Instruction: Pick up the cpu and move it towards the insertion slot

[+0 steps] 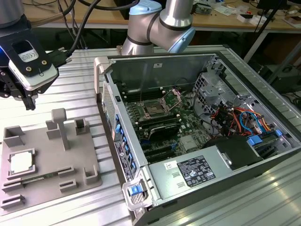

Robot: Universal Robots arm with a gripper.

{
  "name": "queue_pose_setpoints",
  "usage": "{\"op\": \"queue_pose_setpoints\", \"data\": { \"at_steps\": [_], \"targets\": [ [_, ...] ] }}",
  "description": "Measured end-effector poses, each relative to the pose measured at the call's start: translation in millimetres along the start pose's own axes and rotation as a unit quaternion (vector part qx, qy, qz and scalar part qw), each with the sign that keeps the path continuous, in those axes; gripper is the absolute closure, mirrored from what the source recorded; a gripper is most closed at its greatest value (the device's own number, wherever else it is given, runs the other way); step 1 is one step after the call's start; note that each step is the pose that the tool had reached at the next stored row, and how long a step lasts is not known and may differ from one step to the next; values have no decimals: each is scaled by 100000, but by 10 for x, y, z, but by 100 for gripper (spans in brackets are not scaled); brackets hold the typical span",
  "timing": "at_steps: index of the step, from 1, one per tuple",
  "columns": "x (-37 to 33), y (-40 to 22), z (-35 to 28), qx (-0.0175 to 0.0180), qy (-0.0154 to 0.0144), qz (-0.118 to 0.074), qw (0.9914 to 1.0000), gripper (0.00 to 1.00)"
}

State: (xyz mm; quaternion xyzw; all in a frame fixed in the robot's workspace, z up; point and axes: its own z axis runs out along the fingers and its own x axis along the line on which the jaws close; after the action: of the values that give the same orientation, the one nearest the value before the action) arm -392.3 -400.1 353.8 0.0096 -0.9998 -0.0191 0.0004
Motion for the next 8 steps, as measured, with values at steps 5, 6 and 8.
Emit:
{"op": "queue_pose_setpoints", "data": {
  "at_steps": [5, 6, 8],
  "targets": [
    [28, -11, 9, 2, 3, -8, 100000, 89],
    [44, -14, 14, 1, 8, -5, 100000, 89],
    [117, -24, 25, 2, 12, -33, 100000, 89]
  ]
}}
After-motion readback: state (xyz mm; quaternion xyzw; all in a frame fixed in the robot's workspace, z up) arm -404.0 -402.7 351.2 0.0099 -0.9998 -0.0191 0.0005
